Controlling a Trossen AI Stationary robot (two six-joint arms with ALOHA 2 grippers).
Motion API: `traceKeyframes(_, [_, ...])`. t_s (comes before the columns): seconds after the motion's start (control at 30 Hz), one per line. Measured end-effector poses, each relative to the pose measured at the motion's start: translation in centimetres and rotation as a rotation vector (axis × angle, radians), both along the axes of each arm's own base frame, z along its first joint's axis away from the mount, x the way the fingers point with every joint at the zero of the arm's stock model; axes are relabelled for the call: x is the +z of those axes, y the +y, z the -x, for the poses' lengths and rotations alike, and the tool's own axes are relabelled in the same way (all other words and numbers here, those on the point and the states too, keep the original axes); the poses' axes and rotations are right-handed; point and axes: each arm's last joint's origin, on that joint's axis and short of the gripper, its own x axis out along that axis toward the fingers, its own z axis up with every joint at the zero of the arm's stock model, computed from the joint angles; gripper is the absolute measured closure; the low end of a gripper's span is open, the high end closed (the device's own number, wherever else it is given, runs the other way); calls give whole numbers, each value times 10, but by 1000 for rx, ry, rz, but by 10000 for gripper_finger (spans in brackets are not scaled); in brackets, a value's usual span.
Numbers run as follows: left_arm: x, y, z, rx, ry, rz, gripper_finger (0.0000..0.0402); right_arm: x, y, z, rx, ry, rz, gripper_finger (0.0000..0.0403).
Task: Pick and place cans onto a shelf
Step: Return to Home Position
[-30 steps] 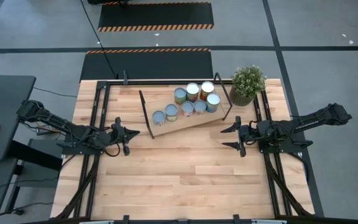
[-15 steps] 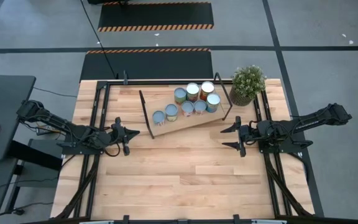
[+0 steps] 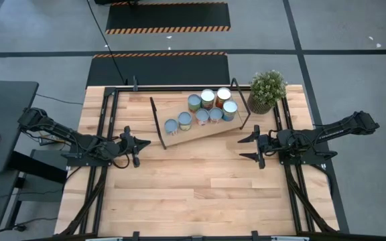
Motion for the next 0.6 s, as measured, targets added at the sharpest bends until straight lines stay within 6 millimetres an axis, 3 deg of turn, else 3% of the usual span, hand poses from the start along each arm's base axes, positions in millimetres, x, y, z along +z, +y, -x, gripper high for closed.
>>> traceKeyframes(0.6, [0,0,0,0,0,0,382,0,0,0,-1,0,0,133])
